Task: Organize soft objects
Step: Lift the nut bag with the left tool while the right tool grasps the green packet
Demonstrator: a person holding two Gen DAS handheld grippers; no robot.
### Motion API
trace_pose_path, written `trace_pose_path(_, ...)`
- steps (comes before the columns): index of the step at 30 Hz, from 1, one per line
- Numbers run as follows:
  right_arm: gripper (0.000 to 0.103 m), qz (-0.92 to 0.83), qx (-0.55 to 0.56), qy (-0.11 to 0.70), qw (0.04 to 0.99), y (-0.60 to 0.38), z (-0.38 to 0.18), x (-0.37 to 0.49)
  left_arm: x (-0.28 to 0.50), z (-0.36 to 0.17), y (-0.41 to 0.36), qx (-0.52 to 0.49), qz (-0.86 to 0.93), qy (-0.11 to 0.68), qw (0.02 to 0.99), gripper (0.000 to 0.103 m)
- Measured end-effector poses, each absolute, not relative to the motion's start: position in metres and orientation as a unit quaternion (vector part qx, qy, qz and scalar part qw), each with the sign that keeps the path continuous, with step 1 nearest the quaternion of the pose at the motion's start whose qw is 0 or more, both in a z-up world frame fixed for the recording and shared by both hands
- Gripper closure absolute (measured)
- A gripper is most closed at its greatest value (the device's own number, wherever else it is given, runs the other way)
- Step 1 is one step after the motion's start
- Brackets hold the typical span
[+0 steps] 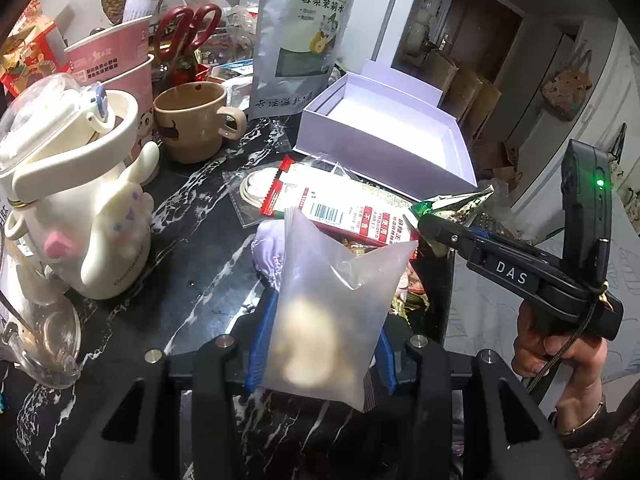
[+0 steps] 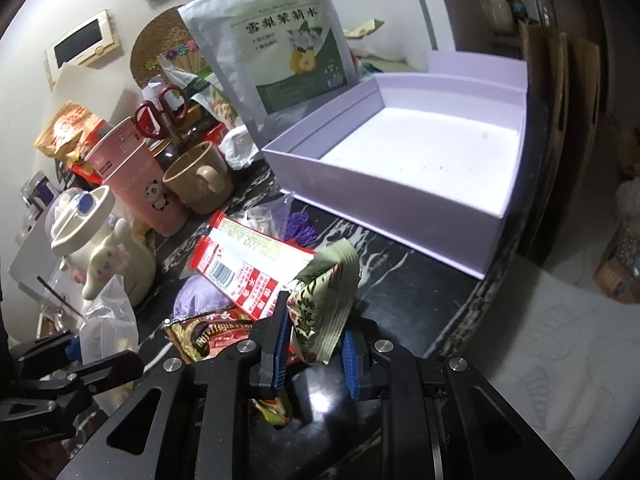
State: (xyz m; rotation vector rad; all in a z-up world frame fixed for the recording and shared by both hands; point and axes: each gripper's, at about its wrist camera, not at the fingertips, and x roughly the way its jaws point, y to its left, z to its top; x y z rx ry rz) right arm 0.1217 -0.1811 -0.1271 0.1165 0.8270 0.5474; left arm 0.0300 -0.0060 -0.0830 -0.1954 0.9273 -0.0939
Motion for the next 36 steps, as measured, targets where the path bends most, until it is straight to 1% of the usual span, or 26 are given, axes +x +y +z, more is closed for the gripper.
trace_pose_path(6, 0.083, 0.258, 0.042, 0.37, 0.892, -0.185, -0.117, 0.11, 0.026, -0.078, -0.009, -0.091, -0.049, 0.438, 0.893, 0.059)
trace_pose_path(13, 0.083, 0.255, 0.033, 0.352, 0.9, -0.192, -0.105, 0.095, 0.021, -0.068, -0.014, -0.08, -0.056, 0.425, 0.9, 0.059)
trace_pose_path(27, 0.083, 0.234, 0.034, 0.35, 0.906, -0.221, -0.087, 0.055, 0.022, -0.044, -0.046, -0.046, -0.1, 0.379, 0.919, 0.059)
trace_pose_path(36, 0.083, 0.23, 0.034, 0.338, 0.912, -0.235, -0.066, 0.043, 0.027, -0.013, -0.067, -0.024, -0.125, 0.335, 0.933, 0.059)
